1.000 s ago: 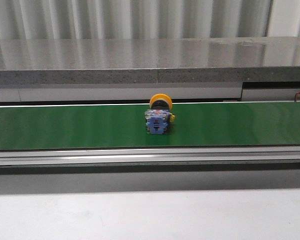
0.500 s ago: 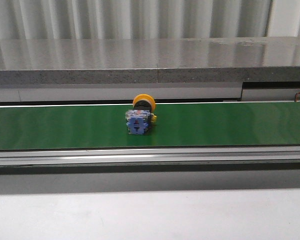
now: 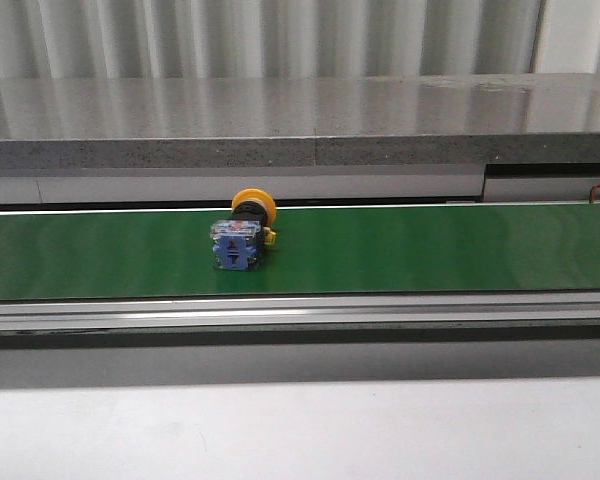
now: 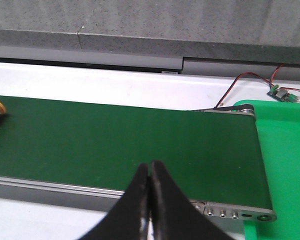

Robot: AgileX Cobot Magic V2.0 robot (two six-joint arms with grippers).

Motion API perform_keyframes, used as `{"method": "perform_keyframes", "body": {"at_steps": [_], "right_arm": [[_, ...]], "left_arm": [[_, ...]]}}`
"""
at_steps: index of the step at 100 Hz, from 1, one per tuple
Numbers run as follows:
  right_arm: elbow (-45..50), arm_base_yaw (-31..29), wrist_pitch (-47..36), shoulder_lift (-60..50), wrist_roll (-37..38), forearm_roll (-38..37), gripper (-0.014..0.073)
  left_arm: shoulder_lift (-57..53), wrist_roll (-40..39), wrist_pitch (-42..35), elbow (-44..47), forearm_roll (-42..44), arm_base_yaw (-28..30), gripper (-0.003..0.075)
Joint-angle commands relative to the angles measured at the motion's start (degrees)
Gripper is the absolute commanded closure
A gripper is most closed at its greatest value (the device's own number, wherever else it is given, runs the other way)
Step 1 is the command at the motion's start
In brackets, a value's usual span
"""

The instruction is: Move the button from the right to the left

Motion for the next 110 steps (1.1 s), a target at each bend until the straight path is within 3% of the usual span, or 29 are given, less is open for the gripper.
{"method": "perform_keyframes", "body": {"at_steps": [1,65,81,110], "right_arm": [[-1.33,-0.05,-3.7,0.08,-0.45,1.12,0.0661],[-1.33,-0.05,-3.7,0.08,-0.45,1.12,0.0661],[-1.33,-0.05,-3.7,0.08,-0.45,1.12,0.0661],[-1.33,-0.05,-3.7,0.08,-0.45,1.12,0.0661]], "left_arm": [[0.73,0.59,-4.41,-2.51,-3.82,-0.74,0.006],[25.96,0.77,-10.57,-18.68,-1.63,-22.78,0.006],[32.98,0.77,-11.19,-21.85,0.03,-24.96,0.006],[41.33,0.77,-14.74,-22.5,1.05,-23.76,0.0076]]}}
